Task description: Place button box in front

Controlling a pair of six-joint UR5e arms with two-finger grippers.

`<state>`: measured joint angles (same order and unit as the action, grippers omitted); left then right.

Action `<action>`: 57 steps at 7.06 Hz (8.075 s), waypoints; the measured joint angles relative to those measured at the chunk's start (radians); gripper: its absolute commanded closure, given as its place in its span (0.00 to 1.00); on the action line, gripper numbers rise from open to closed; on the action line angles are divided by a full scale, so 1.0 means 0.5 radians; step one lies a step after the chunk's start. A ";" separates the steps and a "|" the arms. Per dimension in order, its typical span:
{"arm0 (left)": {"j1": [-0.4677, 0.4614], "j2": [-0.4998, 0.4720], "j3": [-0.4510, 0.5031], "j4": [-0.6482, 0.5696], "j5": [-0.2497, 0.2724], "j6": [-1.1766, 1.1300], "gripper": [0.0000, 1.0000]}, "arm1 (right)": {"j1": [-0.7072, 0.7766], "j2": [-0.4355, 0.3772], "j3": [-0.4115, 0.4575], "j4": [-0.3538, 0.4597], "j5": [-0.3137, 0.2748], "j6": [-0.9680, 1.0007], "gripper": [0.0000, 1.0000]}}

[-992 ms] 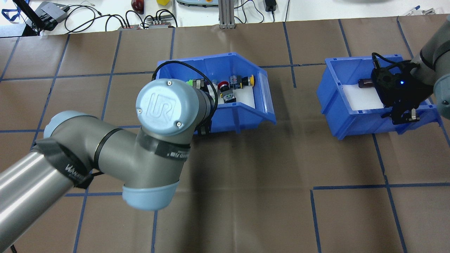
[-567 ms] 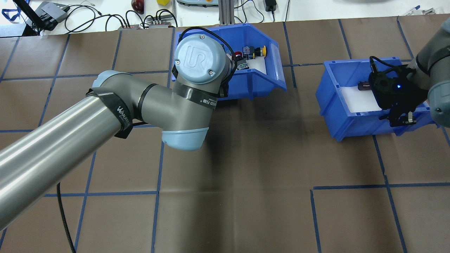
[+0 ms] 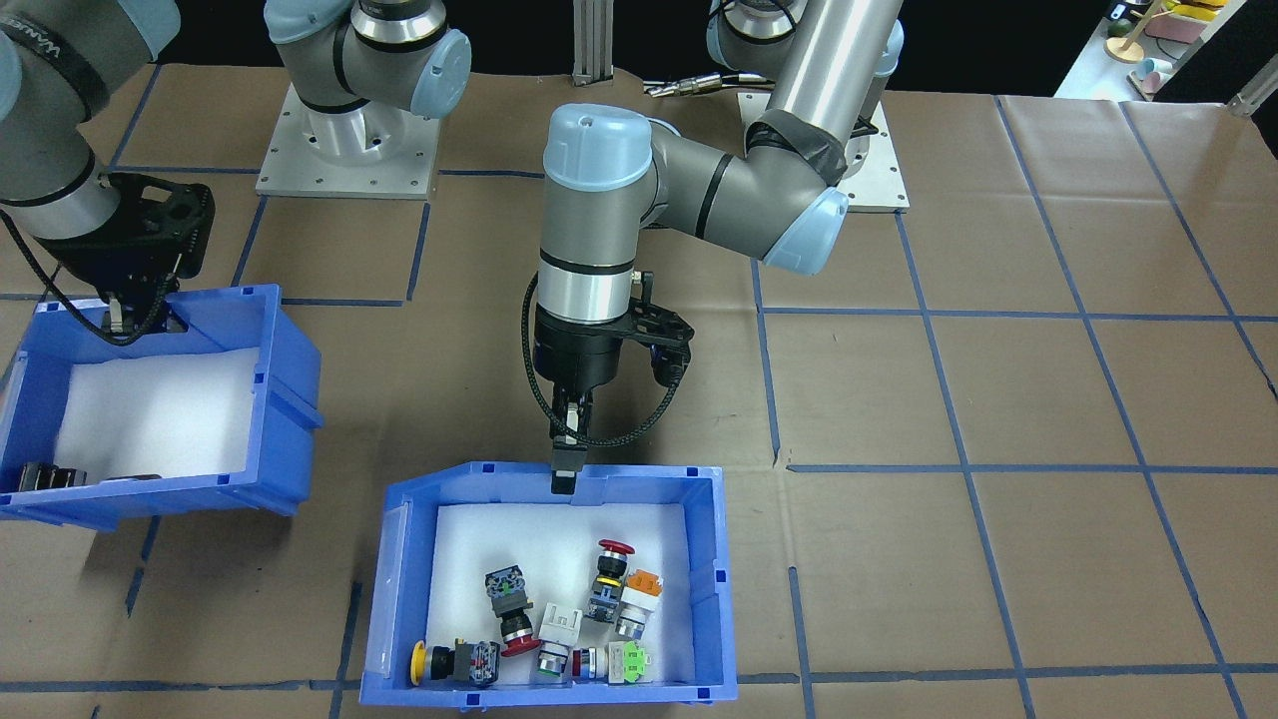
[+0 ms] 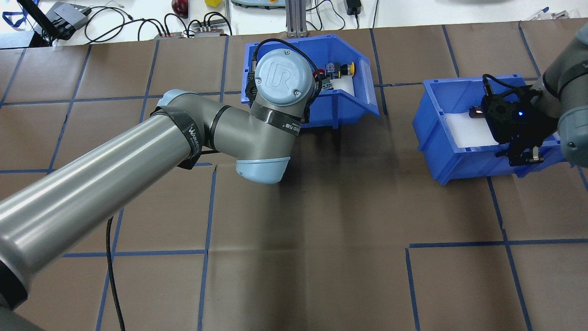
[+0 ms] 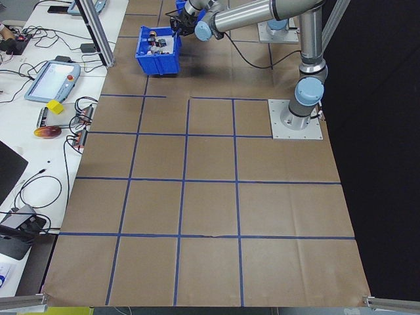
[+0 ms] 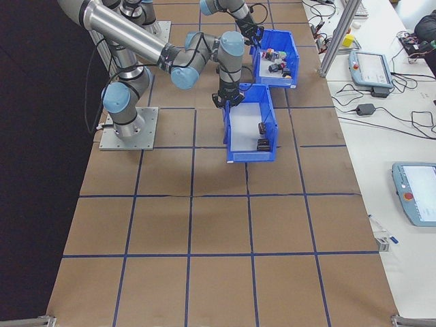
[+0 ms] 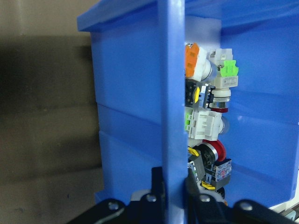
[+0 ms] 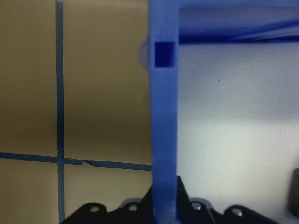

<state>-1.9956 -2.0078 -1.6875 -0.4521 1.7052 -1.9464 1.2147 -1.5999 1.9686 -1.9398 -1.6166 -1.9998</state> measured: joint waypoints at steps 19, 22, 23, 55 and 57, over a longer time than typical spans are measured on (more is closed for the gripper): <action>0.871 1.498 -0.245 -2.196 -0.442 4.251 0.01 | 0.829 -0.792 0.773 -0.011 -0.045 1.148 0.92; 0.955 1.526 -0.277 -2.269 -0.468 4.404 0.01 | 0.982 -0.743 0.757 -0.122 -0.047 1.362 0.92; 0.956 1.555 -0.296 -2.249 -0.460 4.400 0.01 | 1.009 -0.690 0.732 -0.149 -0.046 1.401 0.92; 0.819 1.161 -0.030 -2.064 -0.326 4.189 0.01 | 0.747 -0.245 -0.357 0.256 0.001 3.702 0.00; 0.827 1.169 -0.030 -2.126 -0.330 4.189 0.01 | 0.695 -0.227 -0.391 0.416 0.014 3.908 0.00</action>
<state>-1.5823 -1.4235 -1.7025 -1.5151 1.5404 0.1483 1.5621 -1.7136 1.7728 -1.7316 -1.6097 -0.0455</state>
